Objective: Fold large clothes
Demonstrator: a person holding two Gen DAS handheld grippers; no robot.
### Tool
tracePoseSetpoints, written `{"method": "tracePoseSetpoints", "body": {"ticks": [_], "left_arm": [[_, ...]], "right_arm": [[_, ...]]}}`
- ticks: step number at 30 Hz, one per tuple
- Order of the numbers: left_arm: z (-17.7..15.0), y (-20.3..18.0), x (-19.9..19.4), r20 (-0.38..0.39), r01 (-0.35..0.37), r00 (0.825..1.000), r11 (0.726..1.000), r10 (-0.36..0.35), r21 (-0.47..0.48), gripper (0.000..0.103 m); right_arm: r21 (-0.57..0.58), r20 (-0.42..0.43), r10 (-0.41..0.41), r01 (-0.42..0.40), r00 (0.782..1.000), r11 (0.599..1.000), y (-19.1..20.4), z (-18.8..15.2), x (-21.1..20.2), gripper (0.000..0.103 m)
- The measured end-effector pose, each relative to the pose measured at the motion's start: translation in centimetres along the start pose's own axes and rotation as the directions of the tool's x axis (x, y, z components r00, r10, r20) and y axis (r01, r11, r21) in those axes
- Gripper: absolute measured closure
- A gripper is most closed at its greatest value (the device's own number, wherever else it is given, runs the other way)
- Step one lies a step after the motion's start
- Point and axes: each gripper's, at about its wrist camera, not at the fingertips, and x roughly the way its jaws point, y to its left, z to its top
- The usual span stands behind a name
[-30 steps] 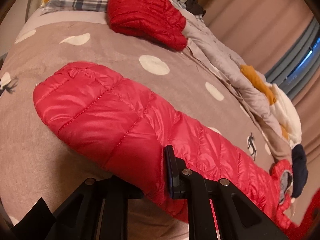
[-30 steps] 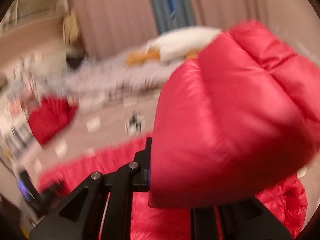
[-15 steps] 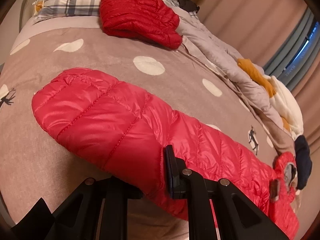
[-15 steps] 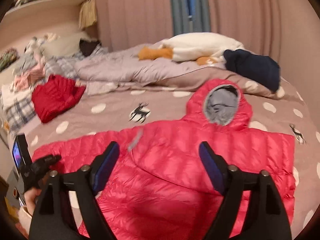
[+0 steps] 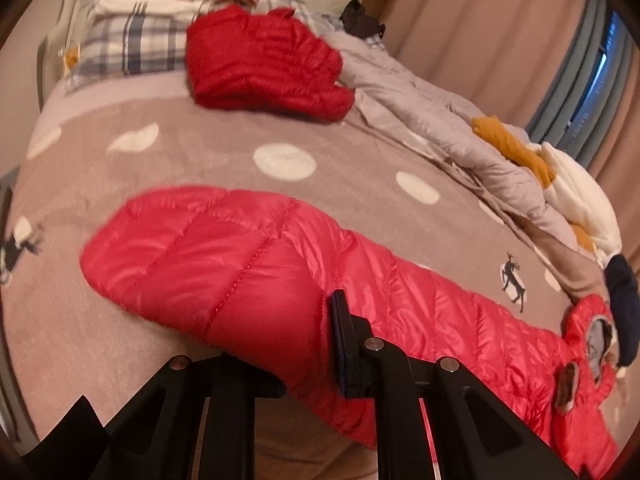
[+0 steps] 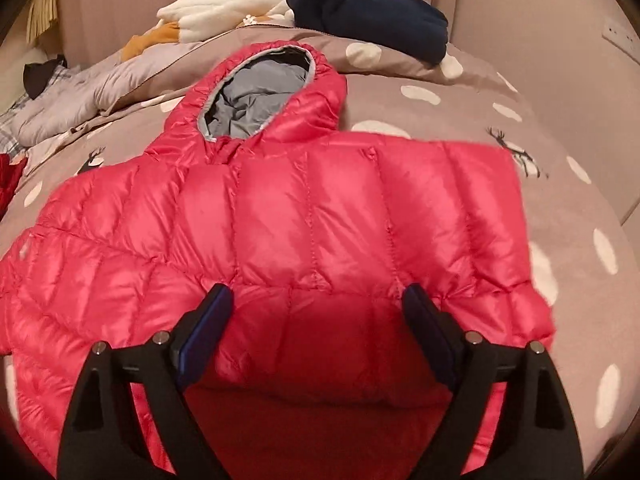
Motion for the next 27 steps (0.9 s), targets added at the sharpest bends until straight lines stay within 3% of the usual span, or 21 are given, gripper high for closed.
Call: {"method": "tracePoseSetpoints", "body": {"ticks": [3,6,10,11,13,16,18,23,27], "left_arm": [[-0.2,-1.1,-1.2,0.048,-0.015,0.999,0.999,0.013,0.043,0.091],[-0.4,-2.6,-2.9,0.117,-0.024,0.993,0.992,0.009,0.123,0.091],[-1.2,-4.3,-5.4,0.18,-0.04,0.984,0.984,0.009,0.171,0.091],[-1.4,-4.9,-6.0,0.185,-0.035,0.983,0.983,0.002,0.179,0.091],[-1.7,-6.7,-7.5,0.187,-0.005,0.982,0.978,-0.034,0.206,0.091],[-2.6,-11.1,-10.3,0.228,0.005,0.97,0.947,-0.083,0.321,0.091],[-3.2,-14.4,-11.8,0.231,0.015,0.966,0.921,-0.113,0.388,0.091],[-7.0,-20.8,-14.7,0.16,0.154,0.951,0.856,-0.263,0.494,0.091],[-10.7,-24.1,-15.0,0.018,0.272,0.94,0.78,-0.341,0.563,0.09]], "right_arm": [[0.058,0.09,0.051,-0.057,0.995,0.997,-2.5,0.6,-3.7,0.014],[0.091,0.209,0.013,-0.032,0.978,0.995,-6.0,0.0,-8.2,0.006],[0.204,0.387,-0.104,0.025,0.916,0.979,-11.0,-3.3,-12.0,0.0],[0.248,0.393,-0.123,0.023,0.911,0.968,-12.3,-3.8,-12.0,0.0],[0.368,0.348,-0.166,0.028,0.923,0.929,-15.3,-3.8,-11.2,0.0],[0.374,0.301,-0.139,0.017,0.944,0.927,-17.3,-3.4,-10.3,0.002],[0.385,0.29,-0.171,0.049,0.942,0.922,-17.9,-3.4,-10.4,0.002],[0.338,0.289,-0.15,0.046,0.945,0.94,-17.8,-3.5,-10.7,0.002],[0.336,0.287,-0.152,0.049,0.946,0.94,-17.8,-4.1,-11.0,0.002]]}}
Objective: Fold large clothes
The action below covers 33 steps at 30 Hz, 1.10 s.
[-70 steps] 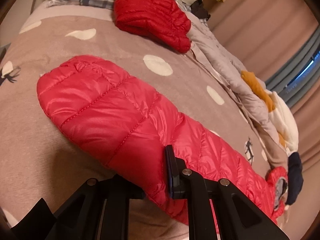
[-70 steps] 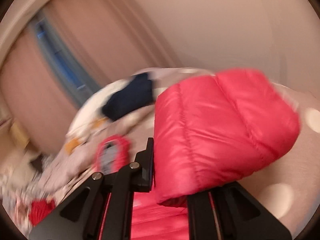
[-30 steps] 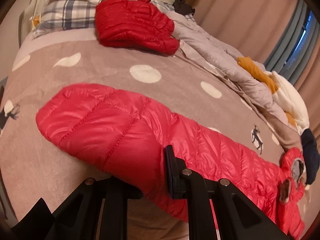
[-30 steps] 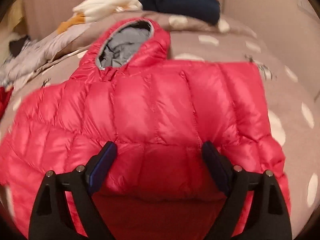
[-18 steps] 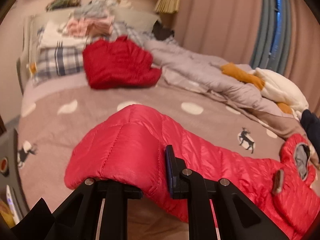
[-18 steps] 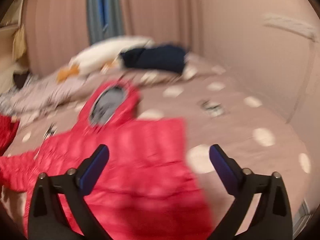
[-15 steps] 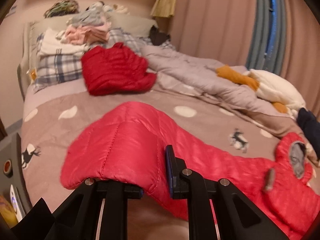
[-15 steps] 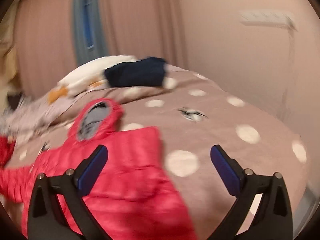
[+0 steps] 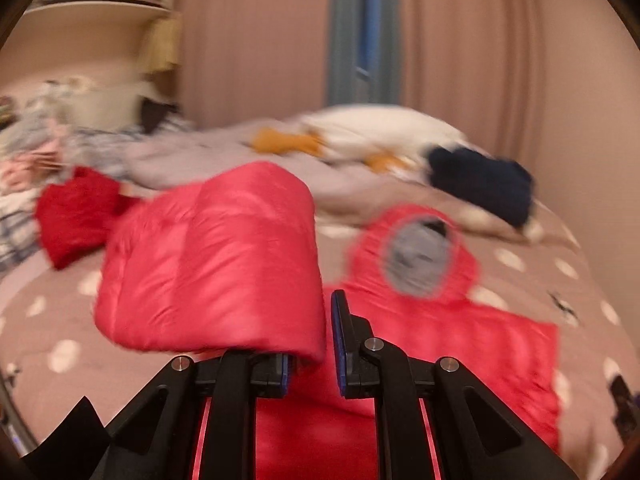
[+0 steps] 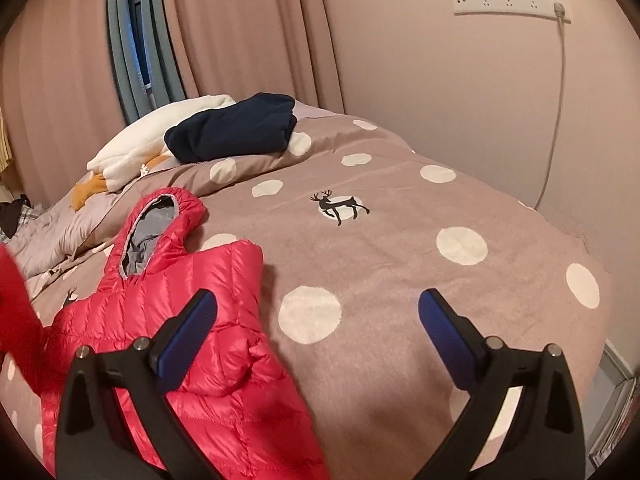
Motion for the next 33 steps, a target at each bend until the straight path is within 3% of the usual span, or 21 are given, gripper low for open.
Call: {"method": "tracePoseSetpoints", "body": {"ticks": [4,6,7,8,12,14,19,22,25,29,31,32,33], "left_arm": [[-2.5,-4.2,1.4,-0.071,0.054,0.996,0.995,-0.048,0.086,0.089],[-3.5,-5.3,1.9,-0.114,0.068,0.992,0.991,-0.054,0.12,0.072],[-3.8,-5.6,1.9,-0.126,0.069,0.991,0.989,-0.052,0.131,0.048],[-3.8,-6.0,1.5,-0.119,0.066,0.992,0.989,-0.05,0.132,0.03],[-3.6,-6.1,-1.6,0.063,-0.036,0.998,0.991,0.028,0.129,0.018],[-3.3,-5.7,-2.6,0.116,-0.07,0.992,0.989,0.056,0.126,0.004],[-2.3,-2.5,-3.3,0.155,-0.152,0.978,0.985,0.138,0.085,0.004],[-2.0,1.5,-3.2,0.138,-0.159,0.978,0.987,0.154,0.027,0.004],[-2.3,5.7,-2.3,0.115,-0.211,0.97,0.976,0.215,-0.049,0.004],[-2.6,10.3,-0.8,0.117,-0.234,0.959,0.953,0.258,-0.191,0.004],[-2.4,11.6,0.7,0.051,-0.21,0.972,0.95,0.227,-0.23,0.004],[-2.4,12.1,1.5,0.02,-0.188,0.98,0.952,0.199,-0.242,0.004],[-2.4,12.6,2.3,-0.005,-0.161,0.986,0.954,0.165,-0.252,0.004]], "right_arm": [[0.003,-0.001,-0.001,0.001,1.0,1.0,-0.8,-0.3,-0.6,0.002],[0.009,0.009,-0.032,0.032,0.999,0.999,-1.5,-0.1,-0.9,0.002],[0.013,0.013,-0.036,0.036,0.999,0.999,-1.7,0.0,-1.0,0.002],[0.023,0.019,-0.035,0.035,0.999,0.999,-2.1,0.1,-1.3,0.002],[0.038,0.032,-0.001,0.0,0.999,0.999,-2.0,0.1,-2.1,0.001],[0.021,0.023,0.01,-0.011,1.0,1.0,-1.4,0.0,-2.2,0.001],[-0.012,0.017,0.056,-0.056,0.998,0.998,0.7,-0.2,-2.4,0.001],[-0.039,-0.007,0.141,-0.141,0.99,0.989,2.7,0.1,-1.9,0.0],[-0.103,-0.029,0.234,-0.236,0.972,0.966,5.9,1.2,-0.7,0.0],[-0.211,-0.146,0.293,-0.319,0.945,0.924,12.2,2.1,3.8,0.0],[-0.235,-0.216,0.313,-0.36,0.925,0.903,15.4,1.9,7.4,0.002],[-0.231,-0.264,0.316,-0.378,0.911,0.896,16.7,1.6,9.4,0.005],[-0.212,-0.329,0.311,-0.391,0.892,0.896,17.7,0.8,11.7,0.02]]}}
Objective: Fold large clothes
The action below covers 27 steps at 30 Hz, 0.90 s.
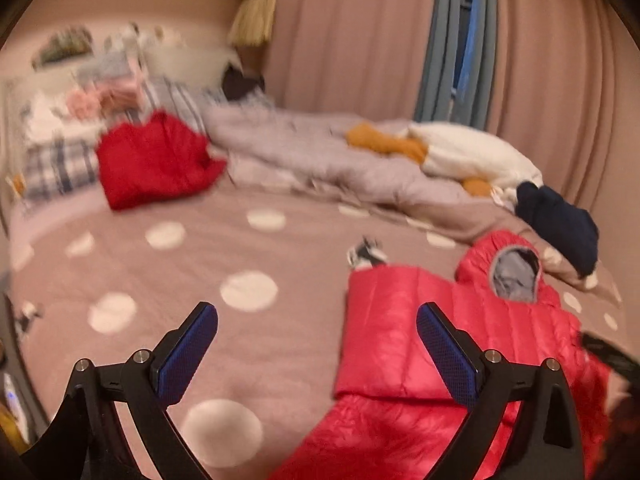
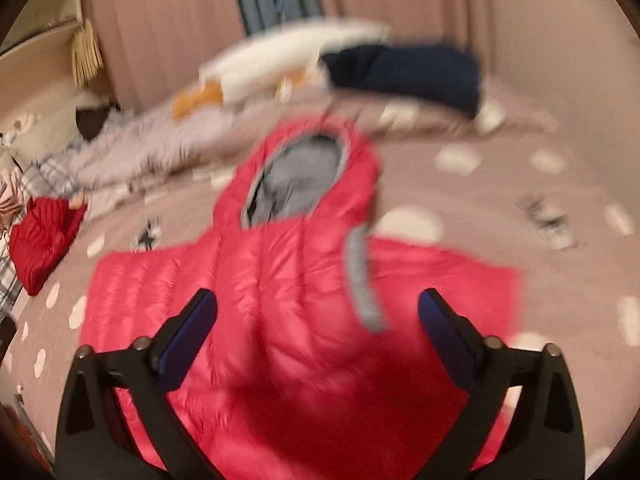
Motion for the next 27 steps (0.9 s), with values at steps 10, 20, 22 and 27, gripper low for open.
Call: {"method": "tracePoseSetpoints", "body": {"ticks": [10,20,22,27], "left_arm": [[-1.1,-0.6,1.7,0.015,-0.018,1.0,0.986,0.015,0.166,0.004],[-5.4,-5.1,6.9,-0.178,0.095,0.983,0.952,-0.043,0.292,0.004],[-6.0,-4.9,7.6,-0.196,0.103,0.979,0.955,-0.049,0.279,0.004],[-6.6,-3.1,10.0,-0.312,0.199,0.938,0.971,-0.151,0.13,0.001]], "right_arm": [[0.075,0.017,-0.171,0.169,0.985,0.983,-4.0,-4.1,-3.6,0.069],[-0.006,0.105,-0.296,0.298,0.95,0.955,-3.6,-5.4,-6.0,0.007],[0.028,0.109,-0.275,0.273,0.955,0.961,-4.1,-5.6,-5.2,0.007],[0.131,-0.022,-0.195,0.197,0.98,0.972,-7.3,-8.3,0.1,0.0]]}}
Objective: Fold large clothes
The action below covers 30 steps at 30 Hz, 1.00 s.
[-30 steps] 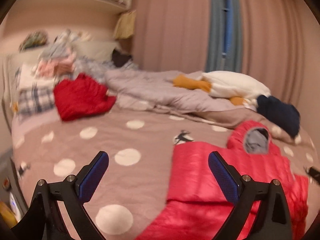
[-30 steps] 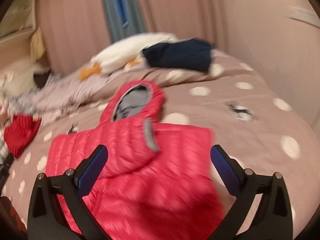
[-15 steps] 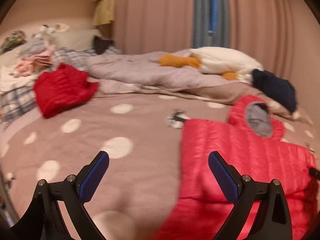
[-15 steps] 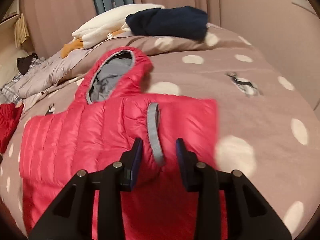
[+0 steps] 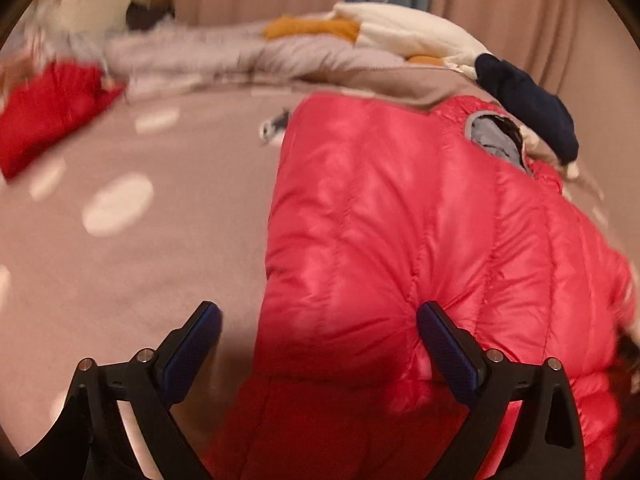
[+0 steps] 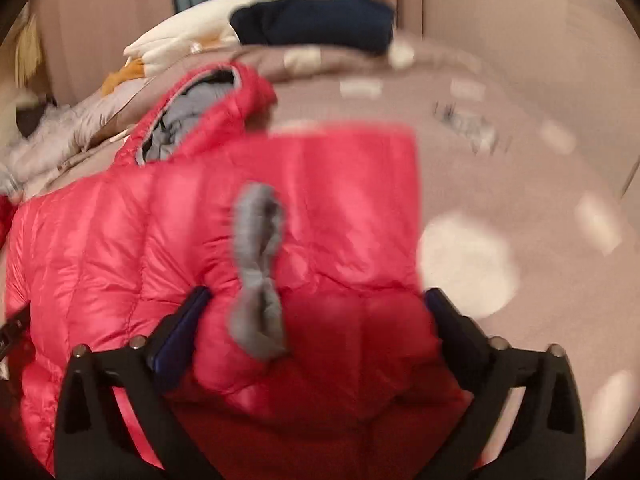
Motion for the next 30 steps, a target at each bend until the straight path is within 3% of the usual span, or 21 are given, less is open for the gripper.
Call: {"method": "tracePoseSetpoints", "body": {"ticks": [3,7,13,18,20,23,24,26,28,30], "left_arm": [[0.0,-0.2,0.3,-0.011,-0.002,1.0,1.0,0.002,0.0,0.0],[-0.2,-1.1,0.6,-0.016,-0.047,0.999,0.999,0.047,0.029,0.0],[0.1,-0.7,0.7,-0.022,-0.033,0.999,0.999,0.033,0.014,0.0],[-0.1,0.5,-2.3,-0.015,0.003,1.0,0.999,-0.004,-0.049,0.0],[-0.1,1.1,-4.7,0.047,0.013,0.999,0.998,-0.01,-0.055,0.0],[0.1,2.1,-8.5,0.198,-0.103,0.974,0.994,0.111,-0.046,0.001],[0.3,2.8,-9.4,0.225,-0.149,0.961,0.987,0.159,-0.062,0.003],[0.5,4.1,-10.3,0.25,-0.174,0.948,0.978,0.197,-0.11,0.027],[0.9,6.0,-10.6,0.242,-0.193,0.94,0.961,0.239,-0.199,0.041],[1.1,7.7,-10.1,0.209,-0.182,0.947,0.946,0.242,-0.27,0.043]], "right_arm": [[0.066,-0.014,0.063,-0.062,0.998,0.996,-1.3,0.2,0.4,0.0],[0.026,-0.009,0.01,-0.009,1.0,1.0,-0.2,0.0,0.5,0.0],[0.032,-0.011,0.016,-0.016,1.0,0.999,-0.3,-0.2,0.2,0.0],[0.175,-0.062,0.08,-0.068,0.995,0.982,-2.6,-0.7,-3.0,0.0],[0.186,-0.082,0.09,-0.073,0.993,0.98,-3.0,-0.8,-4.5,0.0],[0.134,-0.052,0.032,-0.025,0.998,0.991,-2.5,0.1,-7.8,0.0],[0.118,-0.02,0.017,-0.014,1.0,0.993,-2.1,0.7,-9.1,0.0],[0.096,0.052,0.018,-0.023,0.999,0.995,-1.1,2.0,-11.7,0.0],[0.076,0.107,0.04,-0.049,0.993,0.996,0.0,3.5,-13.5,0.0],[0.031,0.134,0.046,-0.05,0.99,0.998,1.5,5.3,-14.4,0.0]]}}
